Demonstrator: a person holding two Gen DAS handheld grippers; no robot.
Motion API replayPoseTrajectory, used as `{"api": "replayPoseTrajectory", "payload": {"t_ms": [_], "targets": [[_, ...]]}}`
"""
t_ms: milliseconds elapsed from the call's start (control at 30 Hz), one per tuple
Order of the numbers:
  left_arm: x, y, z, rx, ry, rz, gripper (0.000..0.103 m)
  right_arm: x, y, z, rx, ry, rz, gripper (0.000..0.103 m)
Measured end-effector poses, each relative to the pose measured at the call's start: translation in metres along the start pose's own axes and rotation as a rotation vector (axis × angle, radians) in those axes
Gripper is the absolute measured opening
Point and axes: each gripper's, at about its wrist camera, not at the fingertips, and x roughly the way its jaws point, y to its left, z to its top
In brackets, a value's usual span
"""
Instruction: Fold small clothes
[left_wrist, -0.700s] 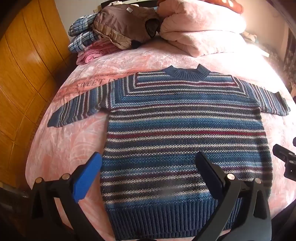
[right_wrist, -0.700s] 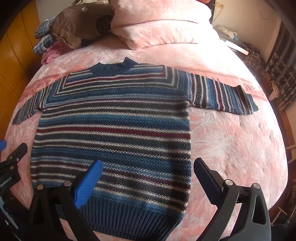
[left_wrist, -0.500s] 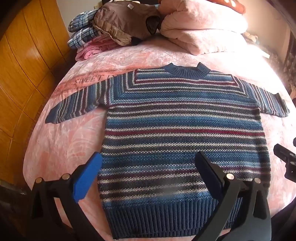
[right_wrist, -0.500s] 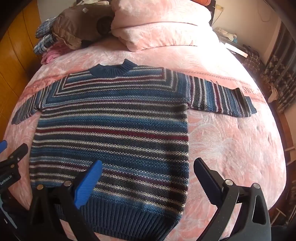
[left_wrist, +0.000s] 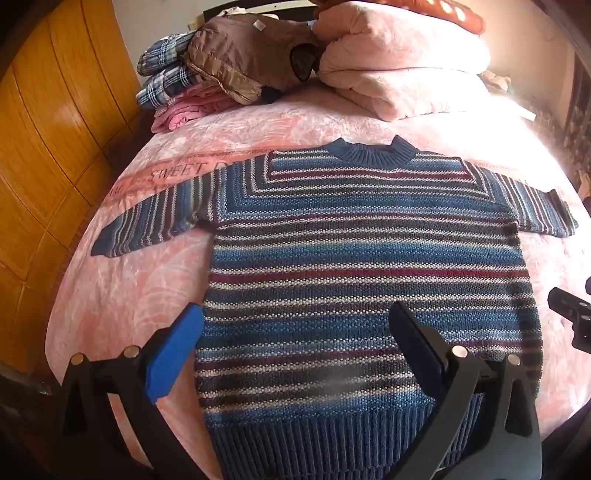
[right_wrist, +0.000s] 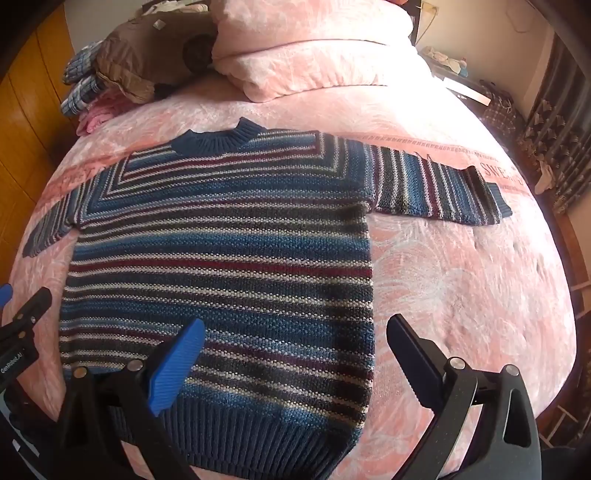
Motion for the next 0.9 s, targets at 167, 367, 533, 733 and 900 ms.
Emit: {"api": "replayPoseTrajectory", "payload": {"t_ms": [167, 367, 533, 733, 900], "targets": [[0.0019, 0.0013, -0.0016, -0.004, 0.000, 0.002, 0.099, 0.0000, -0.0011, 0.0010, 0.004, -0.002, 0.002, 0.099], [0.0031, 0.0011, -0.0036, -0.005, -0.005, 0.009, 0.099, -0.0015, -0.0015, 0.0019, 0.005, -0.015, 0.001, 0.099], [0.0072, -0.0003, -0.0031, -0.004, 0.006, 0.012, 0.099, 0.0008, -0.0017, 0.0036, 0.003, -0.012, -0.001, 0.099], [0.0075, 0.0021, -0.0036, -0.011, 0.003, 0.011, 0.100, 0.0006, -0.0052, 0.0039, 0.015, -0.015, 0.011, 0.099], [0.0081, -0.0007, -0.0027, -0.005, 0.003, 0.014, 0.100, 0.0013, -0.0053, 0.0034, 0.012, -0.014, 0.010, 0.099]]}}
